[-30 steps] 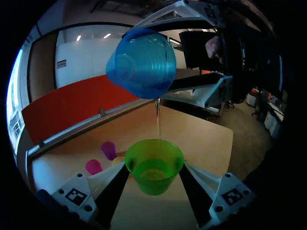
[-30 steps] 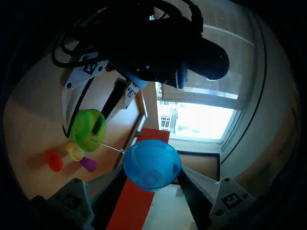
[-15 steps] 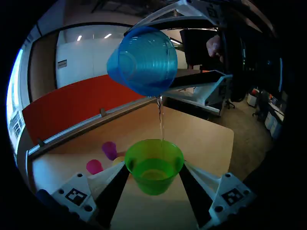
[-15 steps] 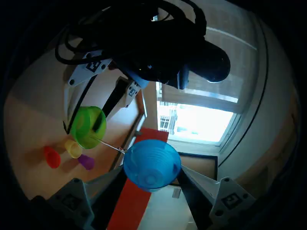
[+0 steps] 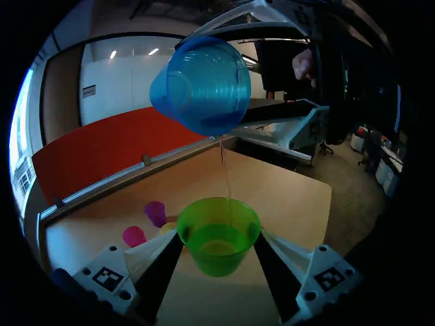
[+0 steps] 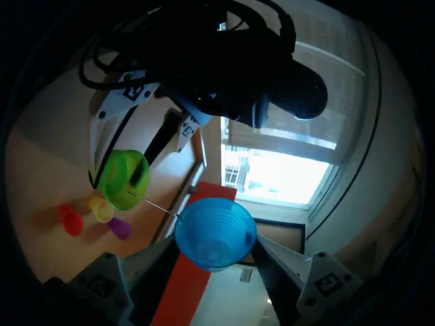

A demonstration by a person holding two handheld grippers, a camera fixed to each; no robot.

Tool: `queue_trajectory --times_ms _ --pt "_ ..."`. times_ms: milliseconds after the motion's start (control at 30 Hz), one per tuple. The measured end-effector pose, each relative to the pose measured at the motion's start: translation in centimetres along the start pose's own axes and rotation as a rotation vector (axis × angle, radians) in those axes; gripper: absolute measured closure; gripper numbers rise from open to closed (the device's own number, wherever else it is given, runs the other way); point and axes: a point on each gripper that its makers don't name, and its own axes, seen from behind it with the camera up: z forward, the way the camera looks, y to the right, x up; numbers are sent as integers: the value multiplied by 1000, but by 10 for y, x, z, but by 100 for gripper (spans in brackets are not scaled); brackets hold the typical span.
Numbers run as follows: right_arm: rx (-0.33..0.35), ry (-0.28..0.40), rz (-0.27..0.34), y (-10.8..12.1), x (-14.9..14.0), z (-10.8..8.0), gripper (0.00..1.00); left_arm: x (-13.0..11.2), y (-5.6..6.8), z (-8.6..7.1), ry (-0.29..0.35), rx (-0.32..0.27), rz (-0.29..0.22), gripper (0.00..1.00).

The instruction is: Pour water

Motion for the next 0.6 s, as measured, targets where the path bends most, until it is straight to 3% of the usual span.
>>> queue_trajectory --times_ms 600 --pt "-2 -7 11 9 -128 97 11 1 2 -3 5 2 1 15"
